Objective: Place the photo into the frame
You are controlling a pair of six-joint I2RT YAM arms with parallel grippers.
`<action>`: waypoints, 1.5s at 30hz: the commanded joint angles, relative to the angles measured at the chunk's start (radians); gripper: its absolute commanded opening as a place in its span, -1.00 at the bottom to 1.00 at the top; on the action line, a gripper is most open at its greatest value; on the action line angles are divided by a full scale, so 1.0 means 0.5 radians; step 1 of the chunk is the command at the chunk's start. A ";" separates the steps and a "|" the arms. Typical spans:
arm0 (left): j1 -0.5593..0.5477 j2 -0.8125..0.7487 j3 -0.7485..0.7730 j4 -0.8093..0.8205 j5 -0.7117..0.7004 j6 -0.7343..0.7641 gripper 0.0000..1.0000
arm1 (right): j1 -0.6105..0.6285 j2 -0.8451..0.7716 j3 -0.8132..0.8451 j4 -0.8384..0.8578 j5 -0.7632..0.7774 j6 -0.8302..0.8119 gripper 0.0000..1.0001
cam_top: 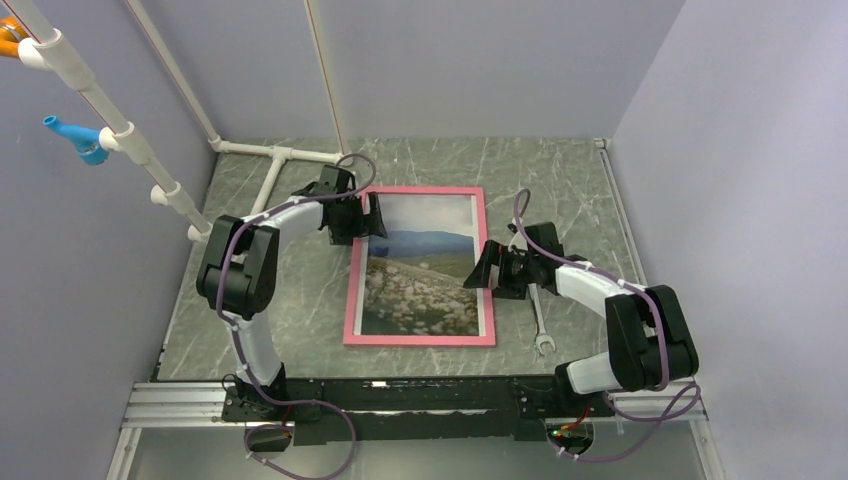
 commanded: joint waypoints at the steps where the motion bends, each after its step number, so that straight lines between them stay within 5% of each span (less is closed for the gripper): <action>1: -0.146 0.100 0.123 -0.064 0.360 -0.057 0.98 | 0.117 0.021 -0.093 -0.042 -0.116 0.123 0.94; 27: -0.263 -0.547 -0.609 0.054 0.297 -0.351 0.98 | 0.091 0.333 0.421 -0.197 0.245 -0.071 0.99; 36: -0.320 -0.633 -0.669 0.043 0.291 -0.412 0.98 | 0.082 0.347 0.522 -0.266 0.302 -0.114 0.99; 45: -0.284 -0.812 -0.621 -0.057 -0.045 -0.267 0.98 | 0.071 0.107 0.501 -0.267 0.429 -0.127 0.99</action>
